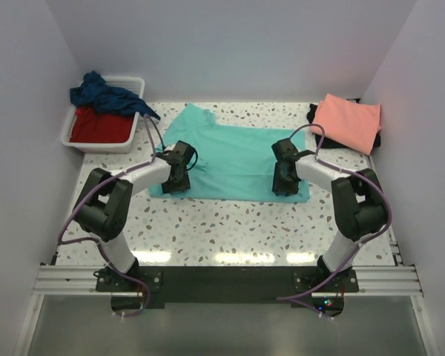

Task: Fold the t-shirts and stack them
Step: Fold the tshirt

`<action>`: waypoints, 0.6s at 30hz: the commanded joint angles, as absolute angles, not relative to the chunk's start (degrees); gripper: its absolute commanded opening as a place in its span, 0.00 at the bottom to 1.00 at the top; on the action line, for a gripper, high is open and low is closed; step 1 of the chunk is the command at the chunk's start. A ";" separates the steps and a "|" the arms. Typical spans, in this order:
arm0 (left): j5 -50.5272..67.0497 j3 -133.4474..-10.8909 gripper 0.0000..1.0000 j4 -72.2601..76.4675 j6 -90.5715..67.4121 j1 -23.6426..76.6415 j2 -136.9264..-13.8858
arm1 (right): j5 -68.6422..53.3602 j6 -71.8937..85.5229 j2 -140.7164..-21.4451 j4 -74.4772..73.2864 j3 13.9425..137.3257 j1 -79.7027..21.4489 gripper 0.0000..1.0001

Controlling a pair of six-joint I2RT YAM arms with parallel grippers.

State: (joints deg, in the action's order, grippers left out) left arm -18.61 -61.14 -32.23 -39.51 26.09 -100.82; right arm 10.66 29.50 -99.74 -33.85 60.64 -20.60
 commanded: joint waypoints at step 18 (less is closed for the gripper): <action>-15.21 -53.18 0.49 -47.64 -48.69 26.54 -91.32 | 8.17 33.74 -87.98 -44.29 45.71 -20.83 0.37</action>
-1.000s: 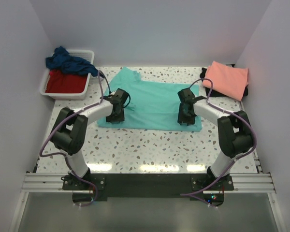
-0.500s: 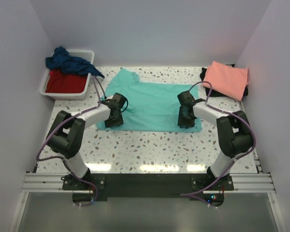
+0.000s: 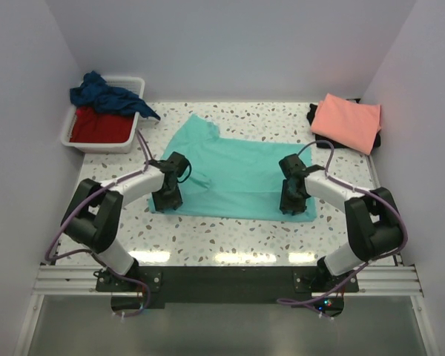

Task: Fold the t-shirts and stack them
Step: Fold the tshirt

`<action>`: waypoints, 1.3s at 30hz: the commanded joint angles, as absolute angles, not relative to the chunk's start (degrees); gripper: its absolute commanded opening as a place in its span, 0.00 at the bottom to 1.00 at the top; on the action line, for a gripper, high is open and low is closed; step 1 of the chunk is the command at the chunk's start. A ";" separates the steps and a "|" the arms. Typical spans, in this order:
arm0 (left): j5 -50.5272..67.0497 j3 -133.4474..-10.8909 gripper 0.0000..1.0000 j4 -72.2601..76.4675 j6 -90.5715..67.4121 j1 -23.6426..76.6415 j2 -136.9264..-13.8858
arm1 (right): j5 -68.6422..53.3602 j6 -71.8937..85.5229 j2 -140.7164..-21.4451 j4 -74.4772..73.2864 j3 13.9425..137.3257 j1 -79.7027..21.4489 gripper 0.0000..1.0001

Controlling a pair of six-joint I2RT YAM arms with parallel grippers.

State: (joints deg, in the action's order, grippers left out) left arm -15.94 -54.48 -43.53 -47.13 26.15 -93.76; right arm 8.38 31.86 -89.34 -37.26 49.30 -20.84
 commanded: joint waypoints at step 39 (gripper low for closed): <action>-26.36 -93.86 0.69 -31.30 -36.31 25.40 -110.82 | 19.60 34.01 -78.83 -43.07 63.72 -21.71 0.45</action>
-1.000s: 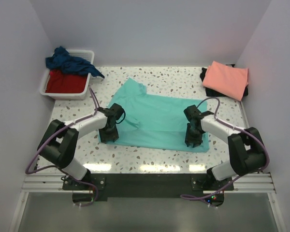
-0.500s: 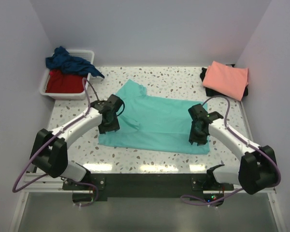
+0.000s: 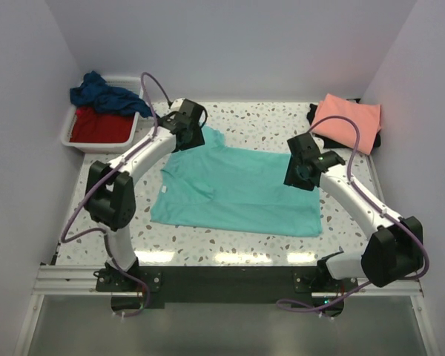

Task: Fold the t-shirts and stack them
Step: Fold the tshirt

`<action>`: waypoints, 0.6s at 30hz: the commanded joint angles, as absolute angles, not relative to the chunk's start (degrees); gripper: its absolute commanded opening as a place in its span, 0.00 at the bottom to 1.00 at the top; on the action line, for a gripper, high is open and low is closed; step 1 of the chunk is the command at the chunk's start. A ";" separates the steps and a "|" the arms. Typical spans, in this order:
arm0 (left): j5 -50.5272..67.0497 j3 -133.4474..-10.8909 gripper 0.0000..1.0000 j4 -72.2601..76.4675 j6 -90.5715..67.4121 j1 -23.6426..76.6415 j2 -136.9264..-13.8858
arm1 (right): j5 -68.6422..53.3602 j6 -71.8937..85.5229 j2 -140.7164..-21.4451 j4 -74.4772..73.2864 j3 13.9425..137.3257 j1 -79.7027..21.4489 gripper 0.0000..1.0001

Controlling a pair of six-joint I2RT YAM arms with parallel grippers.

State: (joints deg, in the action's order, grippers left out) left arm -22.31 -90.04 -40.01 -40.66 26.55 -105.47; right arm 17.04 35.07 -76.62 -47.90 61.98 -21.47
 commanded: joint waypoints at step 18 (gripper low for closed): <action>-27.95 -112.31 0.69 -14.68 -21.80 22.77 -134.20 | 20.30 33.49 -89.90 -34.81 65.30 -21.71 0.43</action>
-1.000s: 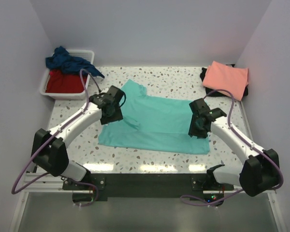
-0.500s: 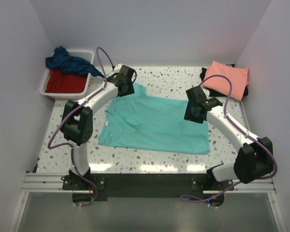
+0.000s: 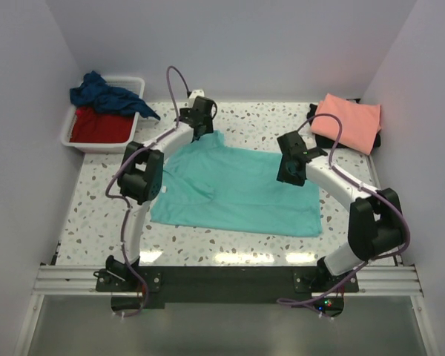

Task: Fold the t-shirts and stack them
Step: Fold the tshirt

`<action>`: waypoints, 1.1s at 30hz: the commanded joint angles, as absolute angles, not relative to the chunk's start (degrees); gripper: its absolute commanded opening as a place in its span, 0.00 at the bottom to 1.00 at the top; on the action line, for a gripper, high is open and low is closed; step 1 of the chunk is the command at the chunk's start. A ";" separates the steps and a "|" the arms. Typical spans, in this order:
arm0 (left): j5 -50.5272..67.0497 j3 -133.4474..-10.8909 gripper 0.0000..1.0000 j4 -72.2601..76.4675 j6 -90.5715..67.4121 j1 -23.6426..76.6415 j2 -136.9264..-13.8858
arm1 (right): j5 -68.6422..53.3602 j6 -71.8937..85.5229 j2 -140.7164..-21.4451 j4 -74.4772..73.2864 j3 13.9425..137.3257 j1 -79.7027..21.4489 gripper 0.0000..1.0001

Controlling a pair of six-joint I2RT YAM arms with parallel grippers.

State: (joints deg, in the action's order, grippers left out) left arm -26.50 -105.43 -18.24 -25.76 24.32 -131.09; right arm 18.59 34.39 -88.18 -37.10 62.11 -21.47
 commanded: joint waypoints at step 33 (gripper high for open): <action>-12.57 -126.83 0.61 -19.60 -24.43 18.11 -147.48 | 19.60 31.99 -107.75 -39.02 81.30 -21.71 0.40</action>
State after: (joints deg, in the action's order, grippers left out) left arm -14.52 -124.31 -18.37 -23.99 18.50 -146.61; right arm 18.57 31.90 -107.55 -38.17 78.52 -21.47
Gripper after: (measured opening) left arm 0.634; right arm 0.408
